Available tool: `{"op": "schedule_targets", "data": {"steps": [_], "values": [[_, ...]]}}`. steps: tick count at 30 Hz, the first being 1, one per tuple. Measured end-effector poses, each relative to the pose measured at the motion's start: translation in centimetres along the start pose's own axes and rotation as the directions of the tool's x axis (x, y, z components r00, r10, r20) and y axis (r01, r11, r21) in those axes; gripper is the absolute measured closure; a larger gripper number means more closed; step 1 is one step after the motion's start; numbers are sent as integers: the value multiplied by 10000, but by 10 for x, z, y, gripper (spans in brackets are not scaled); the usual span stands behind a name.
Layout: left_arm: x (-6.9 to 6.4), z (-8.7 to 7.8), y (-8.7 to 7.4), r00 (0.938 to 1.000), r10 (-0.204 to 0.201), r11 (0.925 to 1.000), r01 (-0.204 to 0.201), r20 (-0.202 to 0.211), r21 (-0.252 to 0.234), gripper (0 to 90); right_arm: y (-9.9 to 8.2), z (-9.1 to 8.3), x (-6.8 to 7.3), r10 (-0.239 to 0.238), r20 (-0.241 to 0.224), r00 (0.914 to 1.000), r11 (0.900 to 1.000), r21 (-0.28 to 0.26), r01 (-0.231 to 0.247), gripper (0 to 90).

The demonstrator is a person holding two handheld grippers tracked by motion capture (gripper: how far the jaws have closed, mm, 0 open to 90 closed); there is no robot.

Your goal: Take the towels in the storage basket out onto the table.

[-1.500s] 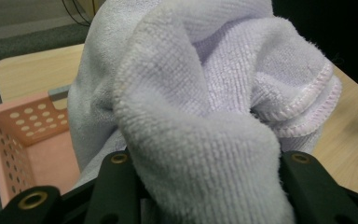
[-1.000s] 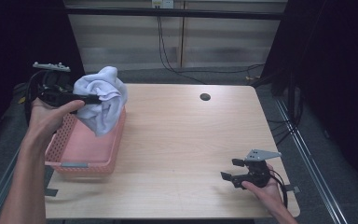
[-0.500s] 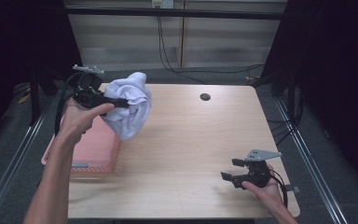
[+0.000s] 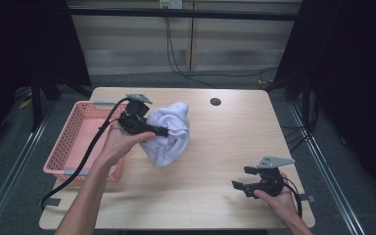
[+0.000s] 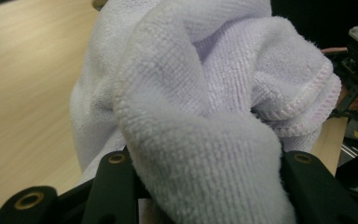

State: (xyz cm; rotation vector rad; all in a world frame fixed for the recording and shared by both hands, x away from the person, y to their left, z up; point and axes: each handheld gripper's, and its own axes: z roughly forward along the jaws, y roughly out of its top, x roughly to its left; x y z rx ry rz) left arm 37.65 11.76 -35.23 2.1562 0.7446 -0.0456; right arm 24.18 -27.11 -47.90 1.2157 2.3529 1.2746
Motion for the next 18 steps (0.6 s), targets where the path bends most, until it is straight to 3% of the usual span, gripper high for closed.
{"op": "schedule_targets", "data": {"steps": [6,11,18], "values": [[-12,36,-23,9999,26,9989,-32,128,461,550,0,-2,0,-11,18,10000,10000,-38,11,200],[-12,65,-50,9992,-239,9973,216,317,706,547,-1,-2,-1,18,9,10000,10000,-48,-18,199],[-17,93,-75,9995,110,9916,-148,297,1282,535,0,-1,0,-21,-8,10000,10000,-7,21,201]]}}
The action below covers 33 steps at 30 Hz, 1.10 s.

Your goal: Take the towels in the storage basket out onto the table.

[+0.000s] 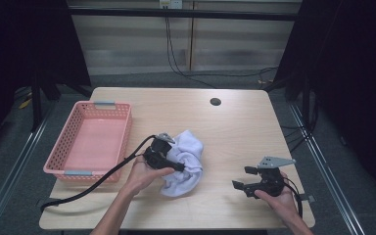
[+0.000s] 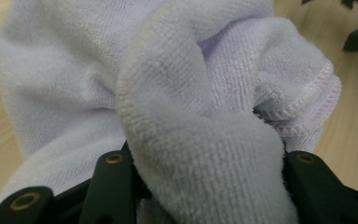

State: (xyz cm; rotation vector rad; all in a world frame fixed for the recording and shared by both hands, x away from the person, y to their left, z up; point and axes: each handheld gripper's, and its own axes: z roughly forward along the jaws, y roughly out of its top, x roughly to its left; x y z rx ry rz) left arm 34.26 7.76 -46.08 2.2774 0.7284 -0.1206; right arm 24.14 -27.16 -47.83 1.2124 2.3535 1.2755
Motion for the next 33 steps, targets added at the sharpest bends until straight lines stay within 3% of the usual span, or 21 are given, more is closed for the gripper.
{"op": "schedule_targets", "data": {"steps": [4,6,8,9,13,17,23,27,28,30,33], "values": [[-3,11,-7,9990,406,9991,-404,-160,117,504,1,2,2,-99,16,9999,9999,26,99,204],[-3,12,-7,9989,421,9991,-419,-207,85,469,1,3,3,-129,-3,9999,9999,35,129,206],[-3,12,-7,9985,536,9985,-536,-54,50,413,3,4,4,-225,19,9997,9997,6,225,205],[-2,11,-7,9991,361,9993,-359,213,-86,381,3,4,5,-158,-17,9999,9999,-20,157,204],[-4,4,-5,9976,345,9988,-323,599,-372,230,13,6,11,-186,-222,9996,9995,-271,180,193],[-9,-9,-3,9984,369,9959,-331,436,-846,166,25,8,18,-399,-422,9983,9986,-364,384,177],[-8,-42,-12,9988,-3,9856,87,498,-1690,182,42,14,29,-614,-645,9960,9964,-618,574,173],[-12,-61,-28,9998,-36,9818,-3,-202,-1898,248,61,26,40,-1048,-878,9906,9926,-705,988,189],[-13,-65,-34,9999,-131,9796,108,-101,-2007,279,66,29,43,-1134,-927,9892,9917,-716,1070,196],[-16,-70,-44,9997,-222,9817,193,-131,-1896,318,76,39,50,-1322,-1122,9849,9899,-672,1252,217],[-24,-74,-61,9993,-7,9848,-58,-369,-1736,447,90,54,60,-1622,-1308,9780,9861,-576,1558,242]]}}
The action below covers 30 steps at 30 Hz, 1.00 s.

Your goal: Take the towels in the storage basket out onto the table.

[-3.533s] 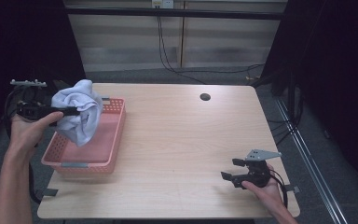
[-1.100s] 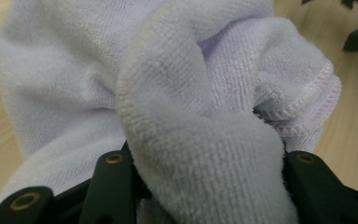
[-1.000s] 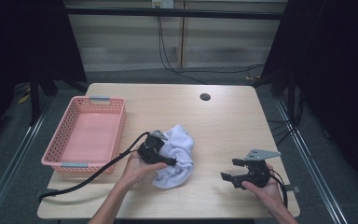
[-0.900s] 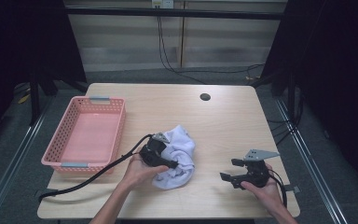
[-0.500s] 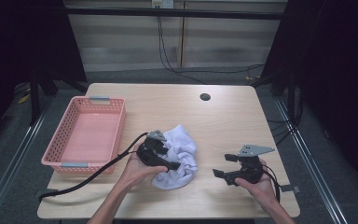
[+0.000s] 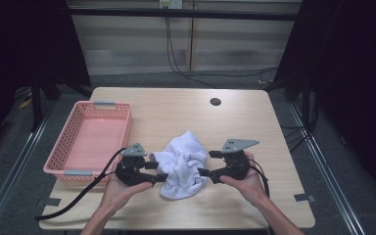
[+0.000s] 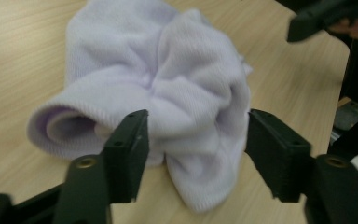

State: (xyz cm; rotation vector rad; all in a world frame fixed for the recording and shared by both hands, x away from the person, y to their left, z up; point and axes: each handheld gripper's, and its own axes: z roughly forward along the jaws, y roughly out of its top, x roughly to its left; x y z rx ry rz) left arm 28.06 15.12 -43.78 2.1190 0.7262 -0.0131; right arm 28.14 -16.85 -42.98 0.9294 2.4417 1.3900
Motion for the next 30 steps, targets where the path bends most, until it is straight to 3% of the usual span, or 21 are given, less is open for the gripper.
{"op": "schedule_targets", "data": {"steps": [3,4,6,8,9,11,13,16,18,21,24,28,30], "values": [[0,2,-17,9997,-252,9995,251,-49,-211,548,15,14,7,-159,-260,9995,9997,-191,154,303],[1,7,-21,9989,-362,9989,353,-296,-300,557,20,19,9,-238,-389,9990,9995,-207,231,313],[7,17,-23,9975,-689,9976,687,-133,-110,556,30,30,14,-383,-684,9969,9992,-177,372,362],[12,24,-20,9964,-584,9983,586,-614,14,509,38,41,20,-622,-876,9942,9981,-91,617,386],[15,27,-19,9961,-776,9970,773,-429,-88,476,40,46,22,-654,-1000,9928,9979,-33,654,407],[19,33,-16,9970,-734,9973,731,-243,-112,445,40,57,25,-667,-1307,9892,9975,162,694,435],[20,41,-15,9976,-609,9981,612,-333,64,457,35,66,27,-786,-1371,9874,9950,497,861,471],[18,49,-15,9992,-378,9992,380,-139,128,605,27,73,27,-675,-1319,9890,9935,819,788,541],[18,49,-14,9995,-301,9995,302,-123,51,742,23,73,25,-768,-1079,9912,9915,967,874,645],[20,44,-13,9989,-459,9987,460,63,-211,792,22,65,20,-682,-602,9959,9938,842,731,779],[18,40,-11,9991,-399,9983,403,116,-426,800,22,51,11,-321,-341,9989,9986,401,335,809],[15,28,-4,9999,-172,9966,173,18,-802,808,23,23,-7,105,388,9992,9995,-295,-94,815],[17,14,1,9995,-300,9898,305,62,-1388,810,23,7,-17,368,650,9972,9977,-590,-330,816]]}}
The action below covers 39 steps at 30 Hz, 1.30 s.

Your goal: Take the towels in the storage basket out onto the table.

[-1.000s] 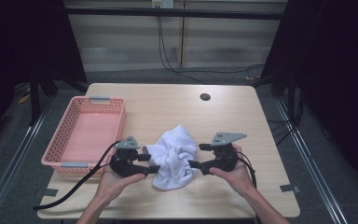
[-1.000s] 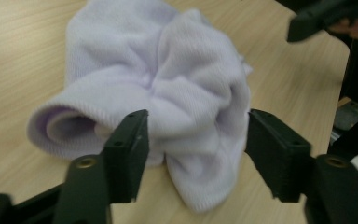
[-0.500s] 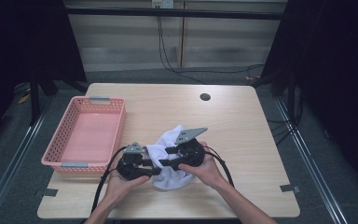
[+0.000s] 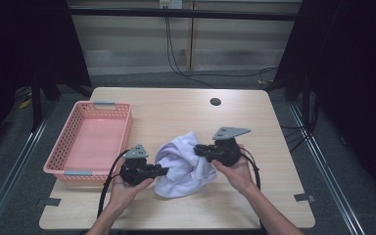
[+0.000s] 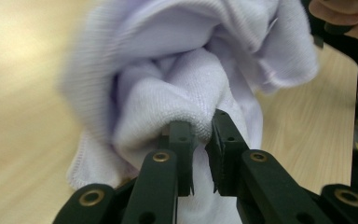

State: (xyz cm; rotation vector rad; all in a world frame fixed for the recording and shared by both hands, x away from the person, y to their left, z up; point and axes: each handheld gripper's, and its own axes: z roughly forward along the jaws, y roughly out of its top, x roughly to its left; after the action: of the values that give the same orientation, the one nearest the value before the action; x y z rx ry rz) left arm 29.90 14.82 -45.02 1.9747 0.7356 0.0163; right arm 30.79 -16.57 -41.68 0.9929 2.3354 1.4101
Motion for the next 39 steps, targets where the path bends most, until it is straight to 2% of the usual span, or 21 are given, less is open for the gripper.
{"op": "schedule_targets", "data": {"steps": [2,5,7,9,11,14,16,17,18,21,23,26,28,30,32,33,34,36,37,38,39], "values": [[1,-10,4,9999,37,9997,-40,-106,-238,812,0,-17,-11,224,246,9994,9994,-264,-218,817],[-1,-23,9,9999,117,9978,-117,-14,-659,812,-4,-39,-24,468,602,9971,9977,-521,-437,818],[-1,-26,10,9992,330,9983,-341,-227,-477,812,-13,-49,-30,663,708,9953,9967,-521,-626,819],[-1,-23,5,9985,504,9987,-504,-199,-19,811,-28,-54,-32,680,802,9945,9976,-139,-671,819],[0,-16,-3,9990,350,9985,-338,-272,429,810,-49,-55,-33,824,818,9932,9959,311,-852,819],[1,-8,-10,9994,331,9919,-314,-113,1229,805,-76,-53,-31,948,759,9926,9877,1174,-1033,816],[-3,-8,-13,9991,423,9910,-432,97,1269,770,-86,-51,-26,754,490,9959,9848,1529,-821,805],[-4,-10,-12,9993,363,9925,-363,20,1170,725,-88,-51,-23,740,462,9962,9842,1577,-804,793],[-5,-12,-10,9994,332,9945,-334,41,995,685,-88,-51,-22,748,410,9964,9841,1586,-804,767],[-8,-19,-3,9994,343,9986,-346,95,397,635,-82,-54,-21,747,240,9969,9889,1269,-772,603],[-12,-16,2,9988,465,9981,-471,155,390,637,-73,-54,-21,654,30,9979,9936,917,-654,520],[-17,-4,7,9974,678,9970,-686,237,348,639,-61,-47,-17,426,-295,9987,9973,612,-408,472],[-20,-2,12,9968,783,9965,-788,176,274,629,-56,-37,-13,198,-223,9996,9965,811,-180,423],[-23,-4,17,9970,745,9972,-745,202,-40,619,-56,-25,-14,84,-181,9998,9944,1059,-64,488],[-27,-4,22,9962,822,9966,-818,292,-135,608,-57,-18,-16,179,-364,9992,9949,995,-142,734],[-30,-5,23,9943,1062,9941,-1061,7,-218,608,-57,-18,-15,218,-331,9992,9953,948,-186,807],[-33,-7,24,9929,1185,9922,-1187,-55,-384,607,-56,-18,-15,275,-445,9986,9954,931,-233,832],[-34,-8,26,9921,1234,9920,-1228,227,-293,581,-54,-24,-17,335,-377,9987,9972,684,-309,846],[-35,-9,26,9923,1237,9918,-1233,106,-335,571,-52,-26,-19,386,-377,9985,9971,664,-361,848],[-34,-11,24,9934,1148,9920,-1143,56,-532,572,-51,-30,-21,416,-188,9990,9977,552,-405,850],[-34,-11,23,9944,1036,9925,-1019,221,-670,571,-49,-33,-24,558,-123,9984,9977,397,-553,851]]}}
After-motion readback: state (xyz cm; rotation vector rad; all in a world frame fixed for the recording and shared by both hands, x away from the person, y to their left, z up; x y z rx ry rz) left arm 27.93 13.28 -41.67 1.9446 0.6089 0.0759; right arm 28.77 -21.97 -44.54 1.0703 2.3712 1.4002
